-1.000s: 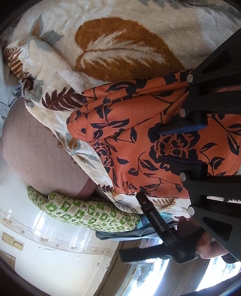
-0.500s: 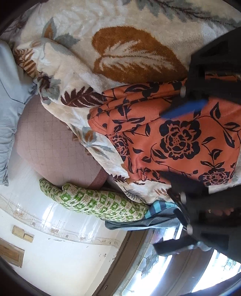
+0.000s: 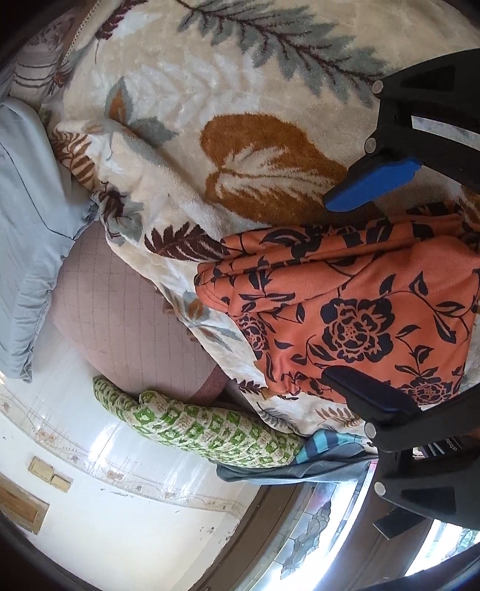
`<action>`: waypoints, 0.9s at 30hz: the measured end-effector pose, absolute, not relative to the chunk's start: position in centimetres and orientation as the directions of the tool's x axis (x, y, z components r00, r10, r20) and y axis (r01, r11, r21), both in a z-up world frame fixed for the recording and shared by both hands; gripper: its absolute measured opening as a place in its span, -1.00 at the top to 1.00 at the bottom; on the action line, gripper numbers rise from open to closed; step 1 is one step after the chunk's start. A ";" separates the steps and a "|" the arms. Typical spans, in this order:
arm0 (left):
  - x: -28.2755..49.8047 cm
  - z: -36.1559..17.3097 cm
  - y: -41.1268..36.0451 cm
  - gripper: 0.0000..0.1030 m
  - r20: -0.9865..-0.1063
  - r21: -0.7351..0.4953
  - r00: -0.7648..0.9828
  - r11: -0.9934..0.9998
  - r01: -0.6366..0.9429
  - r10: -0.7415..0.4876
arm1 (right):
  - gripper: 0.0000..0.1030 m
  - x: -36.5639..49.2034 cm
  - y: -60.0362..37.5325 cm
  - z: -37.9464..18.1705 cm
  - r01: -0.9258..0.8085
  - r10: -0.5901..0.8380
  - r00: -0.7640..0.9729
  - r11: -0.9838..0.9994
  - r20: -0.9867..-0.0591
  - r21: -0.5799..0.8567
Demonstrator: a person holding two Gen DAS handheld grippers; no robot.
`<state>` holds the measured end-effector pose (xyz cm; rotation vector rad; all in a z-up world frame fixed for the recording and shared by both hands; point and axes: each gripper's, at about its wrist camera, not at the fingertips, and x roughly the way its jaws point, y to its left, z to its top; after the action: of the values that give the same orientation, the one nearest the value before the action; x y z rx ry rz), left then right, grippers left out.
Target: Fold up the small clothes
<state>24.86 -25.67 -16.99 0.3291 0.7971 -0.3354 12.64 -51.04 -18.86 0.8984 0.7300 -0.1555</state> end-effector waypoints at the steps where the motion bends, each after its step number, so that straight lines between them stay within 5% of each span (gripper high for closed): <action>1: 25.1 -17.0 -25.8 -1.00 -0.735 0.162 0.656 0.896 0.414 -0.170 | -0.70 12.9 -51.2 -19.0 0.419 0.168 0.747 0.632 -0.643 0.652; 27: 26.8 -18.8 -27.1 -1.00 -0.807 0.057 0.535 0.868 0.494 -0.252 | -0.70 13.4 -51.7 -21.1 0.433 0.222 0.717 0.602 -0.661 0.671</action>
<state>26.83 -27.14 -18.81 0.2938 0.9042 -0.4514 13.39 -51.73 -21.14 0.9423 0.7914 -0.1379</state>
